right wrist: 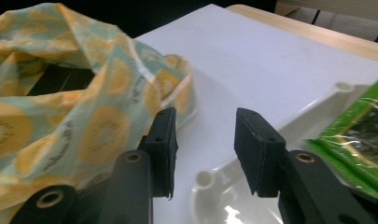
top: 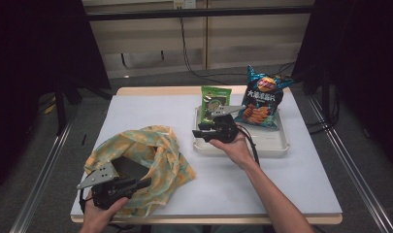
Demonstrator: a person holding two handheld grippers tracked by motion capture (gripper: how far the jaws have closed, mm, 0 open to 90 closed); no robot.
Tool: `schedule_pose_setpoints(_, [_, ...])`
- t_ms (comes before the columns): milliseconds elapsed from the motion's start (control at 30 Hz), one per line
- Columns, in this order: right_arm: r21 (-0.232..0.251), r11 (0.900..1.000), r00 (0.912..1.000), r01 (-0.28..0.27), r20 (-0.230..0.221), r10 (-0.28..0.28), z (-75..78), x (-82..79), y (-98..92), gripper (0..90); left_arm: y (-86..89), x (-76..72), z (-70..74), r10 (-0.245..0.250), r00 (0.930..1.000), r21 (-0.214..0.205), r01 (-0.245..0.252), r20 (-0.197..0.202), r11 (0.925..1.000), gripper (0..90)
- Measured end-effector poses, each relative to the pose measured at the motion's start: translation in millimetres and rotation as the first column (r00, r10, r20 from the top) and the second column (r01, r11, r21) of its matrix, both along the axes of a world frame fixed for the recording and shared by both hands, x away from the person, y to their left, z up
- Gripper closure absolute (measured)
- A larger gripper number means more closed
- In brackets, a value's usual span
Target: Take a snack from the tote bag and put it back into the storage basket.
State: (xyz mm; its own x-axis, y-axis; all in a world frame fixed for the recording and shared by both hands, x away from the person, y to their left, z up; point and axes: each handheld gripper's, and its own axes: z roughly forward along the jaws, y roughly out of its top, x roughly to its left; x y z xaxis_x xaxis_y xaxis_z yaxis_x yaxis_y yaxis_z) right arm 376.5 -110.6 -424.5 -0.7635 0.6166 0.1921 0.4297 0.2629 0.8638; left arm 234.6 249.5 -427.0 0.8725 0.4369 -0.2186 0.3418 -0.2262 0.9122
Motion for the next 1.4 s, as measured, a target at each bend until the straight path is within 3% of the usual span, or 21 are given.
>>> schedule_pose_setpoints(267, [0.026, 0.9956, 0.9957, -0.09, 0.023, 0.089, 9.4, -24.0, 24.3, 57.3, -5.1, 0.1, -4.6, -0.031, 0.9993, 0.034, 0.032, -0.023, 0.9989, 90.0])
schedule_pose_setpoints(467, [0.033, 0.9847, 0.9852, -0.171, 0.014, 0.171, 9.8, -39.5, 48.2, 53.4, -9.5, -0.5, -9.6, -0.04, 0.9984, 0.077, 0.042, -0.039, 0.9962, 90.0])
schedule_pose_setpoints(600, [0.063, 0.9807, 0.9826, -0.185, -0.005, 0.186, 7.2, -42.9, 57.9, 53.2, -10.6, 1.3, -15.0, -0.03, 0.9951, 0.079, 0.037, -0.094, 0.9962, 90.0])
schedule_pose_setpoints(733, [0.088, 0.9712, 0.9749, -0.221, -0.006, 0.223, 12.4, -49.3, 69.3, 59.0, -13.2, 0.8, -18.8, -0.026, 0.9938, 0.12, 0.039, -0.108, 0.9921, 90.0])
schedule_pose_setpoints(833, [0.075, 0.9643, 0.967, -0.254, -0.001, 0.255, 17.5, -53.3, 82.7, 63.1, -16.1, 0.9, -20.0, -0.039, 0.9926, 0.145, 0.055, -0.115, 0.988, 90.0])
schedule_pose_setpoints(933, [0.049, 0.9564, 0.9572, -0.288, -0.015, 0.289, 15.7, -56.9, 100.4, 62.7, -18.1, 1.8, -22.1, -0.051, 0.9906, 0.144, 0.069, -0.127, 0.9872, 89.7])
schedule_pose_setpoints(1100, [-0.012, 0.9399, 0.9385, -0.341, -0.06, 0.34, -3.8, -60.7, 127.0, 50.9, -20.2, 4.1, -26.2, -0.019, 0.9895, 0.203, 0.048, -0.143, 0.978, 89.7])
schedule_pose_setpoints(1233, [-0.032, 0.9462, 0.9456, -0.322, -0.061, 0.32, -13.4, -57.9, 132.5, 44.9, -18.8, 6.7, -28.2, -0.009, 0.9883, 0.219, 0.042, -0.152, 0.9749, 87.7])
schedule_pose_setpoints(1333, [-0.043, 0.9447, 0.9444, -0.325, -0.068, 0.322, -17.6, -55.9, 133.1, 50.4, -17.1, 6.0, -25.8, -0.016, 0.9902, 0.215, 0.046, -0.139, 0.9755, 83.4])
schedule_pose_setpoints(1400, [-0.042, 0.9444, 0.9437, -0.326, -0.074, 0.323, -20.8, -55.3, 131.1, 59.5, -13.4, 3.0, -21.7, -0.007, 0.9928, 0.188, 0.03, -0.12, 0.9818, 78.1])
